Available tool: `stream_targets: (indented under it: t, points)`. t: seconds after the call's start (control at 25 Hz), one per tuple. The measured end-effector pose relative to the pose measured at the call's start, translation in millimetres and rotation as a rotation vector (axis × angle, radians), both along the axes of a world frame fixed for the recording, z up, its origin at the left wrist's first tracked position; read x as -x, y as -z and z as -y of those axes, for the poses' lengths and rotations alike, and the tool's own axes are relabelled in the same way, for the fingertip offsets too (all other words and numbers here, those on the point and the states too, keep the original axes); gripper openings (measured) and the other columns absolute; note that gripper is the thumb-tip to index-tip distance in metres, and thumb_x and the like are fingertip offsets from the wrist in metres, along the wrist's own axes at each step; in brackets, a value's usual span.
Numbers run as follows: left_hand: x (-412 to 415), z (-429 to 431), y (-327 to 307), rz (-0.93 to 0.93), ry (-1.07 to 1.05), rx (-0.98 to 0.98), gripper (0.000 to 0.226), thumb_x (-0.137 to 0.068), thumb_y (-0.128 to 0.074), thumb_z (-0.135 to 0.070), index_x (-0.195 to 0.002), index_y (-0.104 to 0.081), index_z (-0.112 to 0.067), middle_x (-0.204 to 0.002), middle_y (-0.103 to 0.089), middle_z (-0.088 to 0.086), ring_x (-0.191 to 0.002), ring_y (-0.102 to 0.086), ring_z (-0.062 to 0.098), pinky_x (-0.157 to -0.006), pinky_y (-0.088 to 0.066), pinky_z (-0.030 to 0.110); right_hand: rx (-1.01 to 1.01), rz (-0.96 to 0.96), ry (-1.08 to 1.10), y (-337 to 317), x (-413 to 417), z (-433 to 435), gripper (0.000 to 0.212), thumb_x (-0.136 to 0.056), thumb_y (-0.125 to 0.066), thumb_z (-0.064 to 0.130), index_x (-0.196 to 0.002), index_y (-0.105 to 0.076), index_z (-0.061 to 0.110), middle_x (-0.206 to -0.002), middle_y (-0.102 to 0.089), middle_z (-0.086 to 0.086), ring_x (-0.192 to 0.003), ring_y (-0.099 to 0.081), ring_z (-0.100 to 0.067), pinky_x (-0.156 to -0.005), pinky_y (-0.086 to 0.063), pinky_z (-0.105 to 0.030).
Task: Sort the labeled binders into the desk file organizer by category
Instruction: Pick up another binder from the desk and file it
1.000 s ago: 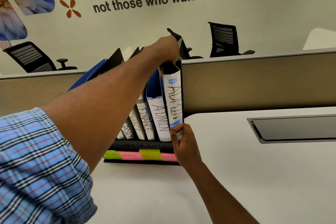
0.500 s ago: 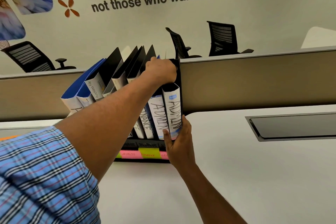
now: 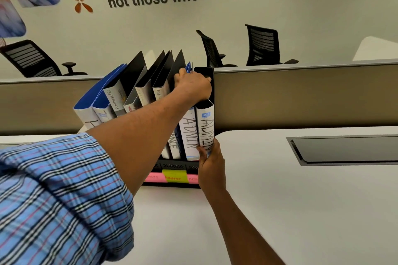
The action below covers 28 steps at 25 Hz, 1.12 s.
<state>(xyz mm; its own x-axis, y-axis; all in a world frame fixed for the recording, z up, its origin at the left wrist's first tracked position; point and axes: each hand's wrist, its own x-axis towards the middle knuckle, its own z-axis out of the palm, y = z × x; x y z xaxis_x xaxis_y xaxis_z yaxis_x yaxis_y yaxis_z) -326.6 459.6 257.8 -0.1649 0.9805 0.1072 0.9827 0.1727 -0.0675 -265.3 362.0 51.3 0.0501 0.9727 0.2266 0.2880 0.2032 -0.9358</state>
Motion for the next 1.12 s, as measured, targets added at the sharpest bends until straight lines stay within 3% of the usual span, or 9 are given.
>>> stream_targets:
  t: [0.16, 0.28, 0.4, 0.56, 0.68, 0.8, 0.88, 1.0, 1.12]
  points:
    - [-6, 30, -1, 0.090, 0.137, -0.160, 0.042, -0.102, -0.025, -0.030, -0.113, -0.057, -0.005, -0.112, -0.058, 0.020, -0.111, -0.044, 0.037, -0.090, -0.036, 0.044, 0.031, 0.038, -0.007, 0, -6, -1, 0.047, -0.096, -0.050, 0.035, -0.138, -0.041, 0.015, -0.138, -0.053, -0.003, -0.128, -0.048, -0.023, -0.106, -0.038, -0.053]
    - [-3, 66, 8, 0.259, 0.272, -0.257, 0.032, -0.101, -0.034, -0.030, -0.087, -0.052, -0.007, -0.095, -0.058, 0.014, -0.097, -0.051, 0.033, -0.080, -0.038, 0.039, 0.005, -0.003, -0.013, -2, -5, 4, 0.042, -0.098, -0.049, 0.031, -0.136, -0.043, 0.016, -0.133, -0.058, -0.003, -0.122, -0.053, -0.023, -0.102, -0.045, -0.039]
    - [8, 105, 31, 0.251, 0.500, -0.452, 0.031, -0.098, -0.042, -0.017, -0.118, -0.056, 0.002, -0.124, -0.058, 0.014, -0.124, -0.047, 0.031, -0.113, -0.030, 0.038, 0.010, 0.000, 0.007, -7, -4, 10, 0.043, -0.098, -0.049, 0.029, -0.138, -0.043, 0.013, -0.136, -0.056, -0.005, -0.125, -0.053, -0.023, -0.101, -0.046, -0.033]
    - [33, 158, 89, 0.206, 0.609, -0.648, 0.037, -0.087, -0.055, -0.003, -0.123, -0.057, 0.004, -0.128, -0.059, 0.018, -0.125, -0.051, 0.029, -0.108, -0.038, 0.040, 0.074, -0.089, -0.020, -9, -3, 17, 0.044, -0.099, -0.048, 0.020, -0.142, -0.037, 0.016, -0.140, -0.050, -0.002, -0.131, -0.046, -0.019, -0.105, -0.044, -0.031]
    - [62, 181, 138, 0.333, 0.416, -0.647, 0.028, -0.083, -0.064, -0.003, -0.111, -0.064, 0.000, -0.109, -0.068, 0.015, -0.108, -0.062, 0.028, -0.096, -0.047, 0.036, 0.217, 0.034, 0.000, -2, -2, 28, 0.052, -0.100, -0.047, 0.017, -0.148, -0.027, 0.014, -0.151, -0.033, -0.008, -0.135, -0.041, -0.025, -0.102, -0.046, -0.029]
    - [101, 189, 169, 0.625, -0.080, -0.591, 0.032, -0.078, -0.071, -0.008, -0.107, -0.061, 0.000, -0.099, -0.064, 0.018, -0.097, -0.058, 0.032, -0.082, -0.044, 0.033, 0.288, 0.182, -0.035, 5, 0, 36, 0.078, -0.095, -0.057, 0.021, -0.153, -0.006, 0.011, -0.154, -0.025, -0.011, -0.140, -0.032, -0.027, -0.111, -0.036, -0.041]
    - [133, 184, 177, 0.818, -0.425, -0.525, 0.052, -0.070, -0.080, -0.013, -0.112, -0.054, 0.003, -0.108, -0.059, 0.023, -0.104, -0.054, 0.038, -0.087, -0.044, 0.040, 0.292, 0.201, -0.050, 7, 2, 36, 0.085, -0.094, -0.059, 0.019, -0.153, 0.002, 0.011, -0.152, -0.030, -0.010, -0.138, -0.035, -0.027, -0.111, -0.037, -0.043]
    - [177, 171, 186, 1.007, -0.568, -0.456, 0.092, -0.060, -0.088, -0.020, -0.133, -0.038, 0.005, -0.131, -0.048, 0.025, -0.124, -0.044, 0.038, -0.105, -0.039, 0.046, 0.280, 0.303, 0.001, 14, 0, 30, 0.064, -0.098, -0.044, 0.025, -0.152, -0.010, 0.014, -0.142, -0.042, -0.013, -0.131, -0.044, -0.031, -0.106, -0.040, -0.050]
    - [197, 156, 198, 1.158, -0.456, -0.461, 0.077, -0.062, -0.088, -0.023, -0.126, -0.049, -0.007, -0.122, -0.059, 0.013, -0.113, -0.056, 0.030, -0.097, -0.046, 0.043, 0.338, 0.238, 0.054, 17, -2, 22, 0.045, -0.098, -0.016, 0.039, -0.130, -0.040, 0.019, -0.124, -0.057, -0.011, -0.112, -0.057, -0.029, -0.095, -0.048, -0.048]
